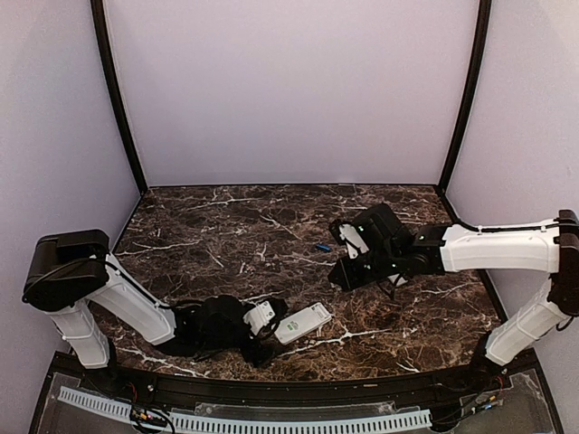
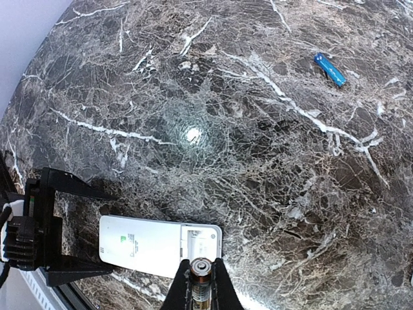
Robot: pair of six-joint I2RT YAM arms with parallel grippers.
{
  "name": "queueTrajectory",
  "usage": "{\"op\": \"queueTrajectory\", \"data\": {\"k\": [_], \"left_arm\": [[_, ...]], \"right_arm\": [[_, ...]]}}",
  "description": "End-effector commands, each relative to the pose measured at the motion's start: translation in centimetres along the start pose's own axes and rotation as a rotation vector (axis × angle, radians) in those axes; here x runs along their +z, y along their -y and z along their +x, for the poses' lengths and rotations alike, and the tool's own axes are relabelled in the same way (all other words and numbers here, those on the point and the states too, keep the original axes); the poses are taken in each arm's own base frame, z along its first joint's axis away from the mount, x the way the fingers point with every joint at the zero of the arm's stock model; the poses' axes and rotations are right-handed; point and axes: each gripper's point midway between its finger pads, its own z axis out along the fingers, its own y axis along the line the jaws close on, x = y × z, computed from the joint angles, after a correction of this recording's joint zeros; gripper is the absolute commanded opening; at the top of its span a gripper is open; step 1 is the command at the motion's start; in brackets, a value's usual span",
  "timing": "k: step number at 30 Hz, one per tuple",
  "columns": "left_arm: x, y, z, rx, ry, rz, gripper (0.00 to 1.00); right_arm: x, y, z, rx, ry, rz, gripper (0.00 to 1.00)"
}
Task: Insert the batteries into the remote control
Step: Place the battery in the battery compartment.
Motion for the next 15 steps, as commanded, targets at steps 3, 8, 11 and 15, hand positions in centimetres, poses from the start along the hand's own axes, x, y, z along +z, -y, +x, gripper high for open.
{"op": "queueTrajectory", "data": {"k": [3,8,11,15], "left_arm": [[0.9,0.1,0.6,0.006,-0.058,-0.007,0.86],[1.0,0.2,1.1,-0.005,-0.071,-0.001,0.81],[1.1,0.4,0.9,-0.010,-0.076,0.010,0.73],[1.1,0.7,1.2,-0.011,-0.103,0.024,0.55]], "right_arm": [[-0.4,-1.1,0.1,0.025,0.032,-0.018,0.00],[-0.3,-1.2,0.6,0.026,0.018,-0.025,0.00],[-0.2,-1.5,0.7,0.013,0.026,-0.044,0.00],[0.4,-2.0,0.8,-0.017,0.042,-0.069,0.00]]}}
